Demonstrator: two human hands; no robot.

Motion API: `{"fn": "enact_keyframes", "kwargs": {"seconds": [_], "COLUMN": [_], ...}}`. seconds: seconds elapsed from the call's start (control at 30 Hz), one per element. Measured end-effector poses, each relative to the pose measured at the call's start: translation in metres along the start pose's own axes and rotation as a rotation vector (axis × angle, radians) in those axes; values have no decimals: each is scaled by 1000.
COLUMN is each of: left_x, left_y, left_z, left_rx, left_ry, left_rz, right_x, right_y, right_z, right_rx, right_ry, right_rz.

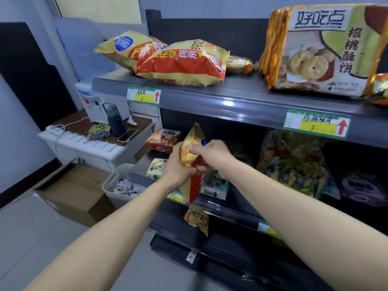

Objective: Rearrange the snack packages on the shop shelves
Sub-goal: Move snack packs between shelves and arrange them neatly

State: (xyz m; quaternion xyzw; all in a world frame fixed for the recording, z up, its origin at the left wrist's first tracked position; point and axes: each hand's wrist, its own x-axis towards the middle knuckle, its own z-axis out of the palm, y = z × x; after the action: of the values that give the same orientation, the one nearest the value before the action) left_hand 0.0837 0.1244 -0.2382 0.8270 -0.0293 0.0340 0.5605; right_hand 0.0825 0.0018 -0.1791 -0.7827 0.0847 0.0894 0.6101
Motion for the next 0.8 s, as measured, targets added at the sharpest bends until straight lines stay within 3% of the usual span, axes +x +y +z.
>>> {"fn": "enact_keyframes", "kwargs": {"seconds": [0.1,0.23,0.33,0.43,0.57,0.7,0.8], "left_x": [29,70,98,121,149,170,188], "left_y": [-15,-28,-42,-57,-76,-91,-95], "left_z": [-19,-43,-63,-78,-84,-77,-73], "left_rx": [-85,-168,-149,-283,-438,-493,-230], "left_ry": [-22,-178,-294,-402,-558,-446,-249], "left_rz": [-21,-92,-156,-241,-293,-253,-150], "right_x": [22,65,88,102,118,143,166], "right_y": [1,18,33,42,51,59,62], "right_z": [5,8,8,10,25,45,56], "right_rx": [-44,-85,-93,-29,75,170,274], "right_ry": [-24,231,19,-207,-284,-121,32], "right_rz": [-79,-61,141,231,255,202,92]}}
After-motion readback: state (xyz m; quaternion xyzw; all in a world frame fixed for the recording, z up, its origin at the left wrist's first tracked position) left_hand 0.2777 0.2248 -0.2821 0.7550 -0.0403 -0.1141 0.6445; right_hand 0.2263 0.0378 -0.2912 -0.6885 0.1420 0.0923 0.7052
